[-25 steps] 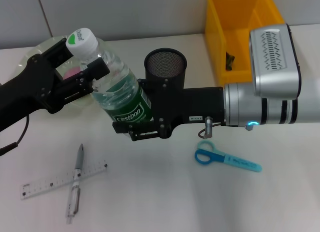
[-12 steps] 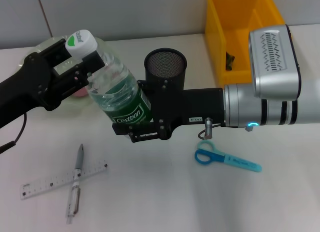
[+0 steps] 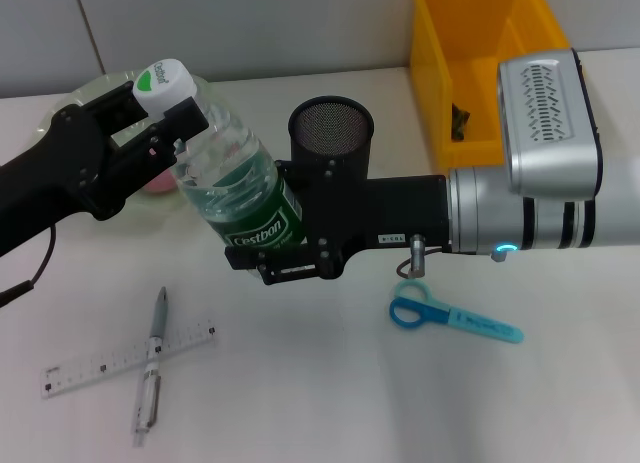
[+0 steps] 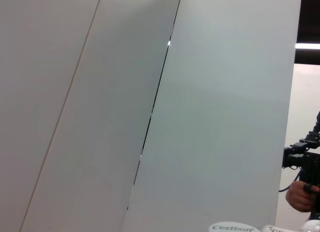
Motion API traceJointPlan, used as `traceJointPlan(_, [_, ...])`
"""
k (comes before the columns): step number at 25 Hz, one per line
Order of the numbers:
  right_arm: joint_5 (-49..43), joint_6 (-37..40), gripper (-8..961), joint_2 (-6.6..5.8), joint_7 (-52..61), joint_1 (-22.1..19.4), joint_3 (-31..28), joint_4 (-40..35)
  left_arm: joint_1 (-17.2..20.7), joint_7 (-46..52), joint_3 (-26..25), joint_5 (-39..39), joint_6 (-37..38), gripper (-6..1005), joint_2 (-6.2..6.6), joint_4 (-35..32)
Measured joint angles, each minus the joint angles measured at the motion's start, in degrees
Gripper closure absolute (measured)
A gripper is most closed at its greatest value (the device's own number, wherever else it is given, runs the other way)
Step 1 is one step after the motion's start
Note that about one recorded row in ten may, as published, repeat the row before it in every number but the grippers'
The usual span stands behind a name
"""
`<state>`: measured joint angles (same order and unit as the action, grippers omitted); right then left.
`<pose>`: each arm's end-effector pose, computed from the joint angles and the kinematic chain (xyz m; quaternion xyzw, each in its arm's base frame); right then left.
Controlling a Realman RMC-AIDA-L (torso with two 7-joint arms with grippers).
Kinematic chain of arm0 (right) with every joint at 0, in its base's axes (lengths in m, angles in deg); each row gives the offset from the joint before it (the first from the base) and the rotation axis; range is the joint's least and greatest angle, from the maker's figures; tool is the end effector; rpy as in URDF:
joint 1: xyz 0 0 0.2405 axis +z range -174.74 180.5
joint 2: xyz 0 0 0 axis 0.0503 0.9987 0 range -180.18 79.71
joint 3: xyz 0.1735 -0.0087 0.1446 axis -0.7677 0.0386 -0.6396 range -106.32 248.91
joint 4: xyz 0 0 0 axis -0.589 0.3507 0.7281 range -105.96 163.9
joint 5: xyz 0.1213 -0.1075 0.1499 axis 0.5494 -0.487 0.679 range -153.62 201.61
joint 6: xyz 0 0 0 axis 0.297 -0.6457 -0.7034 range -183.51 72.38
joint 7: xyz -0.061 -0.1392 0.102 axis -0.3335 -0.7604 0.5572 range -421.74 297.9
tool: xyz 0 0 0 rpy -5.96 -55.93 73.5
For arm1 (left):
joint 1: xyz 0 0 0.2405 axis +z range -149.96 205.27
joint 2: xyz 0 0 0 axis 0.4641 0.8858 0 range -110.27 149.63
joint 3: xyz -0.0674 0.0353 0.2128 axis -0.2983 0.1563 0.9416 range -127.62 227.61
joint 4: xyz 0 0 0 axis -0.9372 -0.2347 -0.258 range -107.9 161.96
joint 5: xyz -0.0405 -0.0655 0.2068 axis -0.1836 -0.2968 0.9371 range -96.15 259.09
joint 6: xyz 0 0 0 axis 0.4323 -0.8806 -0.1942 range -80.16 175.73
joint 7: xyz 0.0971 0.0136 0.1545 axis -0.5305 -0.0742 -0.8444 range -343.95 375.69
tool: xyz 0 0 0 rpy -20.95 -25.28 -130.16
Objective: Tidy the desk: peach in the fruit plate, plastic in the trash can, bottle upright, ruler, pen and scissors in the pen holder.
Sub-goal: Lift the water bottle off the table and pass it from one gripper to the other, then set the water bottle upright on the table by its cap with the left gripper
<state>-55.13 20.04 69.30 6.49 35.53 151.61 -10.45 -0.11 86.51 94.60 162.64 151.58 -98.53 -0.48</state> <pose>0.1236 0.3423 -0.0826 -0.9502 0.0439 0.2975 0.0823 -0.1760 0.3180 0.0232 -0.8378 -0.1480 -0.5109 0.1236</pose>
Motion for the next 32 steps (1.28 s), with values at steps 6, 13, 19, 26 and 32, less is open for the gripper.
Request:
traceJointPlan(6, [0.00,0.00,189,-0.01,0.15,0.04,0.03,-0.03,-0.03,0.02,0.03,-0.02,0.00,565,0.00,0.00])
traceJointPlan(13, [0.00,0.05,190,-0.01,0.56,0.14,0.03,0.02,-0.10,0.02,0.04,0.21,0.00,565,0.00,0.00])
traceJointPlan(19, [0.15,0.38,189,-0.11,1.82,0.76,0.39,0.16,-0.10,0.33,0.04,0.30,0.01,565,-0.10,0.00])
traceJointPlan(26, [0.11,0.17,189,-0.10,1.84,0.79,0.63,0.16,-0.10,0.63,0.04,0.34,0.00,564,-0.09,0.00])
traceJointPlan(32, [-0.23,-0.65,188,-0.12,1.85,1.07,0.70,0.14,-0.10,0.64,0.12,0.27,-0.01,564,-0.09,0.00])
